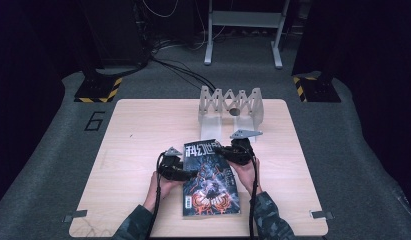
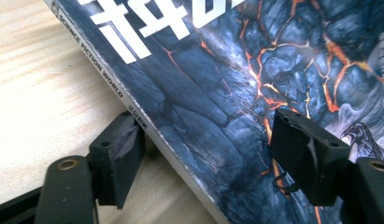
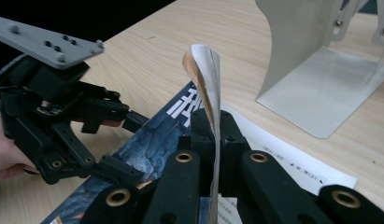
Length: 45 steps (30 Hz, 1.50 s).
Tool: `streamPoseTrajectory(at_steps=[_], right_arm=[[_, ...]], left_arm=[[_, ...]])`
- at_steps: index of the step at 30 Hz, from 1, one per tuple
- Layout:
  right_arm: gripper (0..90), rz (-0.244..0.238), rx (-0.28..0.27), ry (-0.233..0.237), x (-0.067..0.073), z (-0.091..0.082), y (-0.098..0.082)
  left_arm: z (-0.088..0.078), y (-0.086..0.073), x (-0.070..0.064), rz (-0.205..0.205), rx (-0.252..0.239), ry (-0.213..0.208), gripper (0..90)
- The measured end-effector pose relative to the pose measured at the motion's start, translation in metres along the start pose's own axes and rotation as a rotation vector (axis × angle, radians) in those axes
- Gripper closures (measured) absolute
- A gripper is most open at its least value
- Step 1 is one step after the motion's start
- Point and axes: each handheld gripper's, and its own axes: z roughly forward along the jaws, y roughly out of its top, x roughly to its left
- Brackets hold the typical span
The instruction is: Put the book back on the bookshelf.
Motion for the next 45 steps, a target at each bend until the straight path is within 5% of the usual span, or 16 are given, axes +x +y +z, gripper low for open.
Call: streamPoseTrajectory(at_steps=[9,13,24,30,37,45], right_arm=[[88.3,0.05,0.077,-0.058,-0.011,0.017,-0.011],[87.8,0.096,0.105,-0.083,-0.018,0.02,-0.015],[77.0,0.147,0.195,-0.119,-0.028,0.018,-0.024],[66.5,0.138,0.258,-0.172,-0.028,0.009,-0.039],[61.9,0.141,0.274,-0.18,-0.029,0.006,-0.048],[62.9,0.134,0.276,-0.175,-0.03,0.006,-0.049]], left_arm=[[0.0,0.0,-0.005,0.057,0.02,0.082,42.4],[0.0,-0.001,-0.006,0.04,0.001,0.094,44.7],[0.0,-0.001,-0.005,0.042,0.001,0.085,46.1],[-0.001,-0.001,-0.005,0.05,0.011,0.085,46.1],[-0.001,0.002,-0.005,0.057,0.025,0.086,46.2],[0.001,0.008,0.001,0.042,0.059,0.0,38.8]])
